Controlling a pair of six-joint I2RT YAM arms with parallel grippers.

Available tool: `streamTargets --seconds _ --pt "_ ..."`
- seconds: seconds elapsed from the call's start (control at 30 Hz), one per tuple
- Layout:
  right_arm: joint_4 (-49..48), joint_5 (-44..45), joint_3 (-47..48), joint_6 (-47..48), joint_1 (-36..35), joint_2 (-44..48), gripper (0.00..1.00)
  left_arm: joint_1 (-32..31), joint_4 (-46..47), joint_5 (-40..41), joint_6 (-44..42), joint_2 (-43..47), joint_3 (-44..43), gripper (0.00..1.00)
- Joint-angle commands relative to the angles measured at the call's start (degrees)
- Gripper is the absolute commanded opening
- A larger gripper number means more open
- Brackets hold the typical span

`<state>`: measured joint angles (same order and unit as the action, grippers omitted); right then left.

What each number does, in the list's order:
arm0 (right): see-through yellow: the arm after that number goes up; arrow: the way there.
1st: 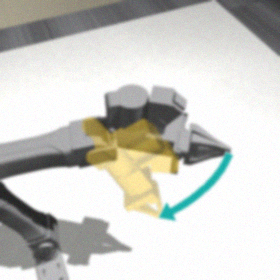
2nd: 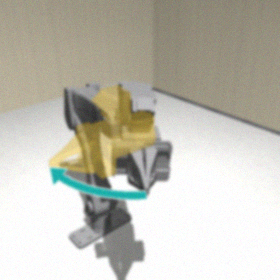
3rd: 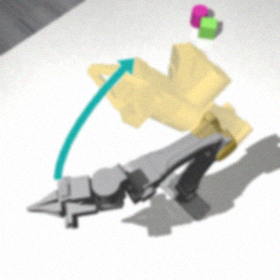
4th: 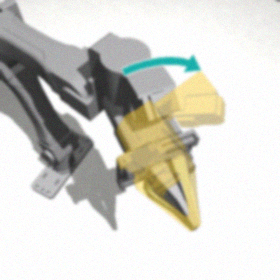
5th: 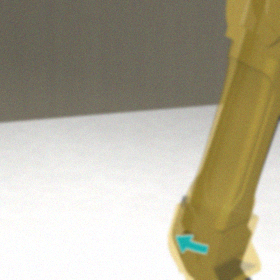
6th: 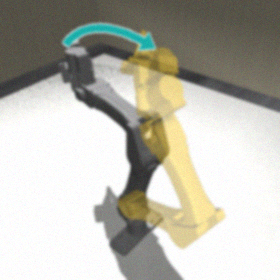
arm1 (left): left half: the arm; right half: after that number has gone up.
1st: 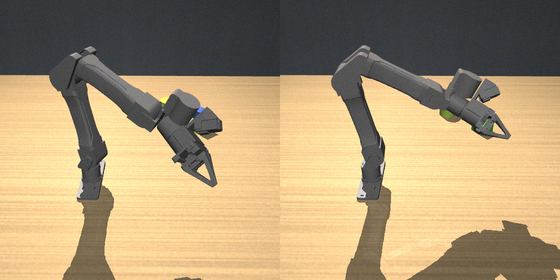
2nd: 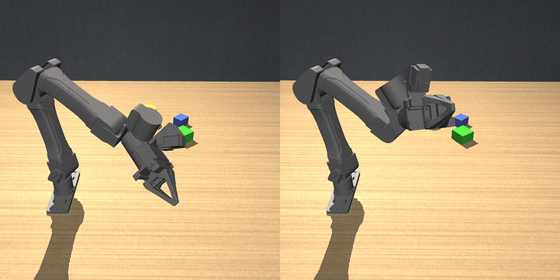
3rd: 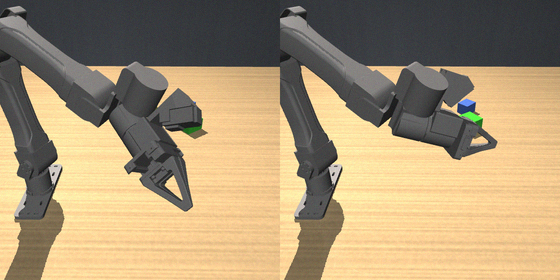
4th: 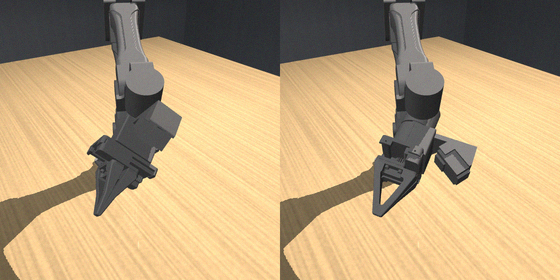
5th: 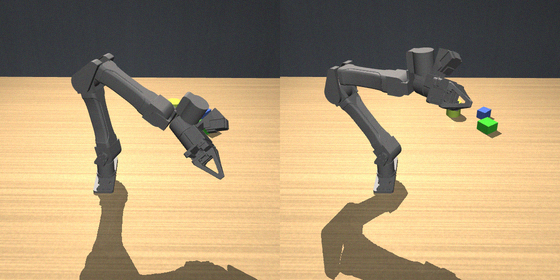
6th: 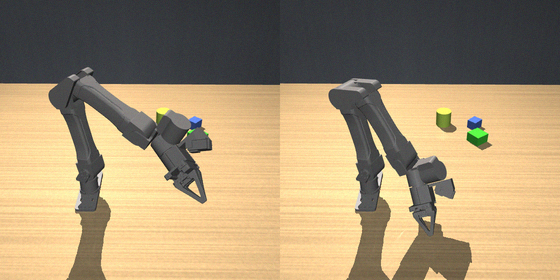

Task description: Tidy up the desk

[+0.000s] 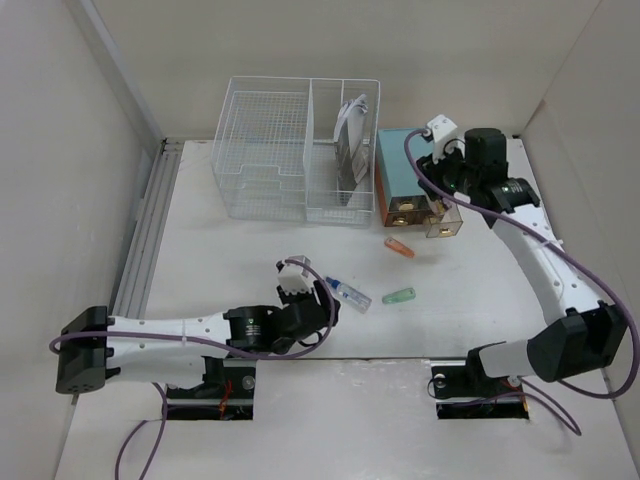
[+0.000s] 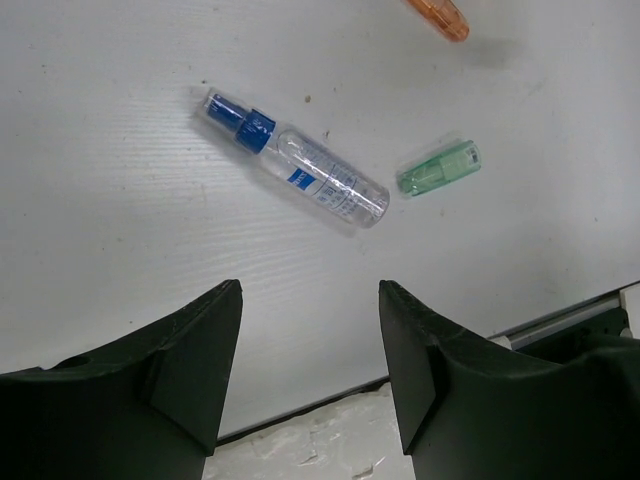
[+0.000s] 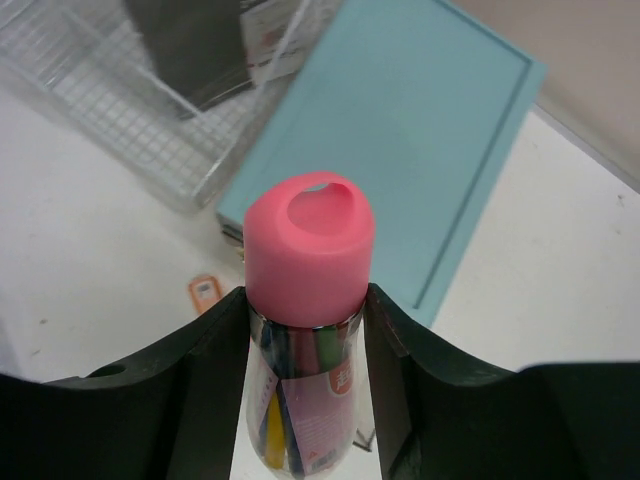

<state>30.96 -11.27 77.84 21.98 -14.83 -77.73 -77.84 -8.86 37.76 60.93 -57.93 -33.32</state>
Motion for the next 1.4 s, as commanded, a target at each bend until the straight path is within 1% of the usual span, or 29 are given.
streamTargets --seconds 0.0,0.2,0.33,0.43,0.5,0.9,1.1,1.13,1.37 --pt "-7.5 -0.6 -0.4 -2.3 4.4 -0.8 0.18 -0.6 2.1 1.0 -1.1 -1.0 -1.0 0.54" --pt "-13.7 -3.6 -1.7 -2.8 9.7 -5.9 0.18 -0.6 3.1 1.0 -1.8 -2.8 -2.4 0.54" --pt "-13.7 -6.1 -1.7 -3.4 11.3 -8.5 0.18 -0.6 3.2 1.0 -2.3 -3.3 -2.4 0.54" --pt "-11.5 -7.9 -1.7 -3.4 12.5 -9.3 0.18 -1.1 3.2 1.0 -2.3 -3.3 -2.4 0.54" --pt "-10.0 -7.4 -3.2 -2.8 12.5 -8.0 0.18 -1.1 3.2 1.0 -2.3 -2.8 -2.4 0.54" --pt "5.9 -6.8 -2.1 -0.1 12.5 -5.0 0.18 -1.1 4.9 1.0 -4.1 -4.9 -3.4 0.54" --pt "7.6 -6.2 -2.8 1.0 11.9 -3.9 0.18 -1.1 6.0 1.0 -4.8 -4.9 -3.4 0.55" --pt "8.9 -6.2 -2.8 1.1 11.9 -4.4 0.18 -1.1 6.0 1.0 -4.8 -4.9 -3.4 0.55" --pt "10.0 -5.1 -2.8 2.1 10.3 -6.0 0.16 -1.1 6.0 1.0 -4.8 -4.9 -3.4 0.55"
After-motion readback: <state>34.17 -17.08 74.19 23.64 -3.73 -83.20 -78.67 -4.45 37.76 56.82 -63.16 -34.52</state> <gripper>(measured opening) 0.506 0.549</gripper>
